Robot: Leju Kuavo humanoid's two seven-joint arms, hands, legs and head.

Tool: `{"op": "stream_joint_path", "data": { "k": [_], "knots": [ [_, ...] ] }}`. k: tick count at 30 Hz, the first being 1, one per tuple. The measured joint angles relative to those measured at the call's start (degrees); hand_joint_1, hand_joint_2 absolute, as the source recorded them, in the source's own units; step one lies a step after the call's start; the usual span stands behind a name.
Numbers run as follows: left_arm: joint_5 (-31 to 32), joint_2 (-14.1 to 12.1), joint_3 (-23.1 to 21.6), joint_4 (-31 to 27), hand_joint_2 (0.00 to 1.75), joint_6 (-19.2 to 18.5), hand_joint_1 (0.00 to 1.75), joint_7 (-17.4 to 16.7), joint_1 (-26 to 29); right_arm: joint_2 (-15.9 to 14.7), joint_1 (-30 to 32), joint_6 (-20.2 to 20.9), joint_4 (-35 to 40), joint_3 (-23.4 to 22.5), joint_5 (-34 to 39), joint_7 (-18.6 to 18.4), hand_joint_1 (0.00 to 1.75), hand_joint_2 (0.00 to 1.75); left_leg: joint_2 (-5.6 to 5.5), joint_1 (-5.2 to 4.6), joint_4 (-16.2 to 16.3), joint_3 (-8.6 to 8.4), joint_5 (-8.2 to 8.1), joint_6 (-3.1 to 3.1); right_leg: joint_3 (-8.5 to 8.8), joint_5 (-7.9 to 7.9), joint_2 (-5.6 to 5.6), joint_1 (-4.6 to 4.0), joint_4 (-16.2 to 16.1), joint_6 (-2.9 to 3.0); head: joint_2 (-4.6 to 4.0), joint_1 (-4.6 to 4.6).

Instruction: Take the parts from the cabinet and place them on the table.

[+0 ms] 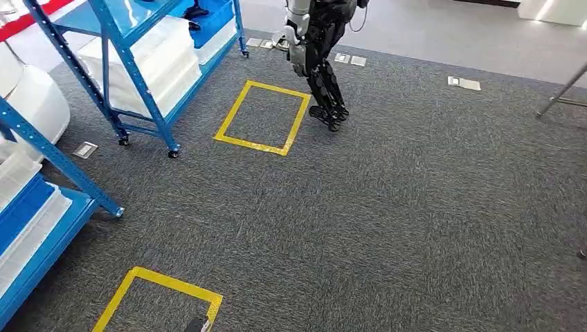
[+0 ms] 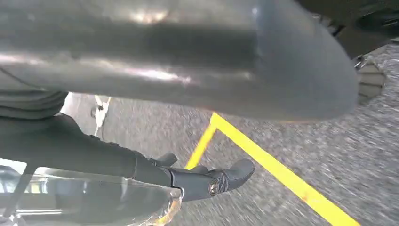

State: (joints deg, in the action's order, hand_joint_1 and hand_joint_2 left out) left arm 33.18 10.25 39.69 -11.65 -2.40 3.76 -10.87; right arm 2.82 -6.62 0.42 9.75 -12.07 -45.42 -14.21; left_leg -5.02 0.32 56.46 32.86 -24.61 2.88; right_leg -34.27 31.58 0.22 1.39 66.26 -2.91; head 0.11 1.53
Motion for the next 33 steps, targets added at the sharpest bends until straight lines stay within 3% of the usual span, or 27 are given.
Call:
{"op": "stream_joint_path", "data": {
  "k": [3,4,5,6,7,8,9,10,11,13,14,15,18,19,20,21,22,24,25,26,28,29,30,31,33],
  "knots": [
    [0.0,0.0,0.0,0.0,0.0,0.0,0.0,0.0,0.0,0.0,0.0,0.0,0.0,0.0,0.0,0.0,0.0,0.0,-0.16,0.03,0.0,-0.01,-0.01,-0.06,0.47,-0.43,0.13,0.07,-1.0,-0.13,0.0,0.02],
    [0.0,0.0,-0.2,0.0,0.0,0.0,0.0,0.0,0.0,0.0,0.0,0.0,0.0,0.0,-0.2,0.0,0.0,0.0,-1.01,0.1,0.4,0.15,-0.17,-0.49,3.13,-2.74,2.56,0.67,-6.9,-0.88,0.0,-0.04],
    [0.1,0.0,-0.4,0.0,0.0,0.0,0.0,0.0,-0.1,0.0,0.1,0.0,-0.1,0.0,-0.2,0.0,0.0,0.0,-1.7,-0.23,1.1,0.56,-0.4,-1.05,3.48,-2.95,4.99,0.77,-8.5,-0.69,0.0,-0.35],
    [0.2,-0.1,-0.7,0.0,0.0,0.0,0.0,0.0,0.0,0.0,-0.1,0.0,-0.1,0.0,-0.2,-0.1,0.0,0.0,-2.96,0.16,1.0,1.26,-0.03,-2.03,3.51,-3.23,2.93,0.08,-8.2,1.06,0.0,0.0],
    [0.2,-0.2,-0.8,0.0,0.0,0.0,0.0,-0.1,0.1,0.0,-0.3,-0.2,-0.1,0.0,-0.3,0.0,0.0,0.0,2.59,-0.02,4.8,3.08,-2.75,-2.77,3.73,-3.54,0.59,0.22,-8.7,2.41,0.0,0.88],
    [0.2,-0.2,-0.9,0.0,0.0,0.0,0.0,-0.1,-0.1,0.0,0.0,-0.1,-0.1,0.0,-0.3,0.0,0.0,0.0,4.52,0.13,13.8,7.44,-7.3,-3.0,3.74,-3.36,-1.16,-0.4,-8.7,2.7,0.0,1.07],
    [0.2,-0.2,-0.9,0.0,0.0,0.0,0.0,-0.1,-0.1,-0.1,0.1,-0.1,-0.1,0.0,-0.3,-0.1,0.0,0.0,4.74,0.14,17.7,9.4,-8.61,-3.0,3.69,-3.26,-2.19,-0.58,-8.7,2.85,0.0,1.12],
    [0.2,-0.2,-0.9,0.0,0.0,0.0,0.0,-0.1,0.1,-0.1,0.1,-0.1,-0.1,0.0,-0.3,-0.1,0.0,0.0,4.85,0.14,18.7,9.88,-8.3,-2.9,3.69,-3.2,-3.0,-0.72,-8.7,2.92,0.0,1.12],
    [0.2,-0.2,-0.9,0.0,0.0,0.0,0.0,-0.1,0.2,-0.1,0.1,-0.1,-0.1,0.0,-0.4,-0.2,0.0,0.0,4.9,0.14,16.8,8.89,-6.78,-2.69,3.74,-3.14,-3.73,-0.87,-8.7,3.0,0.0,1.09],
    [0.2,-0.2,-0.9,0.0,0.0,0.0,0.0,-0.1,0.1,0.0,-0.1,-0.1,-0.1,0.0,-0.4,-0.2,0.0,0.0,6.02,-0.18,7.6,3.67,-2.27,-1.9,4.12,-2.96,-5.12,-1.06,-8.7,3.16,0.0,1.11],
    [0.2,-0.2,-0.9,0.0,0.0,0.0,0.0,-0.1,0.0,0.0,-0.2,0.0,-0.1,0.0,-0.4,-0.1,0.0,0.0,8.56,-0.6,2.9,0.9,-1.07,-1.21,4.39,-2.86,-5.7,-1.18,-8.7,3.26,0.0,1.14],
    [0.2,-0.3,-0.9,0.0,0.0,0.0,0.0,-0.1,-0.3,0.1,-0.2,0.5,-0.1,0.0,-0.4,0.2,0.0,0.0,9.54,-1.2,2.0,0.63,-1.74,-0.96,4.33,-2.59,-6.26,-1.74,-8.6,2.86,0.0,1.03],
    [0.3,-0.4,-0.9,0.0,0.0,-0.1,0.0,0.0,-0.1,0.0,-0.5,1.4,-0.1,0.0,-0.4,0.5,0.0,0.0,7.47,-1.59,1.8,1.05,-1.55,-0.32,4.7,-2.53,-7.99,-1.45,-9.0,2.47,0.0,1.0],
    [0.3,-0.4,-0.9,0.0,0.0,-0.2,0.0,0.0,-0.1,0.1,-0.6,1.6,0.0,0.0,-0.5,0.6,0.0,0.0,6.64,-1.32,1.0,0.59,-1.15,0.14,5.13,-2.35,-8.36,-1.76,-9.0,2.08,0.0,1.12],
    [0.3,-0.4,-1.0,0.0,0.0,-0.2,0.0,0.1,0.0,-0.1,-0.6,1.7,0.0,-0.1,-0.5,0.7,0.0,0.0,6.14,-0.82,0.3,0.05,-0.6,0.33,4.45,-1.7,-4.74,-1.22,-7.9,1.84,0.0,0.92],
    [0.3,-0.4,-1.1,0.0,0.0,-0.2,0.0,0.2,-0.2,0.0,-0.6,1.9,0.0,-0.1,-0.5,0.8,0.0,0.0,5.61,-0.62,0.2,0.07,-0.39,0.7,3.39,-0.28,-2.48,-1.19,-5.5,2.09,0.0,0.94],
    [0.3,-0.3,-1.2,0.0,0.0,-0.2,0.0,0.2,-0.5,0.0,-0.5,2.0,0.0,-0.2,-0.6,0.9,0.0,0.0,4.75,-0.59,0.2,0.17,-0.29,0.87,1.26,1.72,-1.12,-1.04,-0.9,2.36,0.0,0.54],
    [0.3,-0.1,-1.2,0.0,0.0,-0.3,0.0,0.3,-0.5,-0.2,-0.2,2.2,-0.1,-0.4,-0.6,0.9,0.0,0.0,2.96,-0.63,0.3,0.26,-0.28,0.87,-3.1,4.57,-0.55,-0.83,7.8,2.31,0.0,0.42],
    [0.3,-0.1,-1.2,0.0,0.0,-0.3,0.0,0.3,-0.3,-0.3,-0.2,2.2,-0.1,-0.5,-0.6,0.9,0.0,0.0,2.16,-0.62,0.3,0.25,-0.27,0.85,-4.01,4.43,-0.5,-0.7,9.1,1.93,0.0,0.35],
    [0.3,-0.1,-1.2,0.0,0.0,-0.3,0.0,0.3,-0.2,-0.3,-0.2,2.2,-0.1,-0.6,-0.6,0.9,0.0,0.0,1.38,-0.55,0.3,0.21,-0.26,0.82,-3.58,3.39,-0.49,-0.54,7.7,1.39,0.0,0.37],
    [0.3,-0.1,-1.3,0.0,0.0,-0.3,0.0,0.3,-0.2,-0.3,-0.3,2.2,-0.1,-0.8,-0.6,0.9,0.0,0.0,-0.41,-0.22,0.7,0.15,-0.34,0.37,0.71,-1.33,0.34,0.02,-2.2,-0.28,0.0,0.39],
    [0.3,-0.1,-1.3,0.0,0.0,-0.3,0.0,0.3,-0.2,-0.3,-0.3,2.2,-0.1,-0.9,-0.6,0.9,0.0,0.0,-1.1,-0.1,1.0,0.26,-0.49,0.06,2.75,-3.08,2.54,0.51,-6.7,-0.89,0.0,0.26],
    [0.3,-0.1,-1.3,0.0,0.0,-0.3,0.0,0.3,-0.2,-0.3,-0.3,2.4,-0.1,-0.9,-0.6,0.9,0.0,0.0,-1.77,-0.45,1.6,0.62,-0.78,-0.47,3.0,-2.93,4.3,0.35,-7.8,-0.55,0.0,-0.04],
    [0.3,-0.1,-1.3,0.0,0.0,-0.3,0.0,0.3,-0.2,-0.3,-0.4,2.4,-0.1,-0.9,-0.6,0.9,0.0,0.0,-2.1,-0.41,1.7,0.81,-0.87,-0.75,2.99,-3.13,3.15,0.36,-8.0,0.43,0.0,-0.06],
    [0.3,-0.2,-1.3,0.0,0.0,-0.4,0.0,0.3,0.0,-0.3,-0.6,2.4,-0.1,-0.9,-0.7,0.8,0.0,0.0,-2.93,-0.11,1.3,1.13,-0.42,-1.46,3.45,-3.31,2.36,-0.22,-7.9,1.38,0.0,0.24]
  ]
}}
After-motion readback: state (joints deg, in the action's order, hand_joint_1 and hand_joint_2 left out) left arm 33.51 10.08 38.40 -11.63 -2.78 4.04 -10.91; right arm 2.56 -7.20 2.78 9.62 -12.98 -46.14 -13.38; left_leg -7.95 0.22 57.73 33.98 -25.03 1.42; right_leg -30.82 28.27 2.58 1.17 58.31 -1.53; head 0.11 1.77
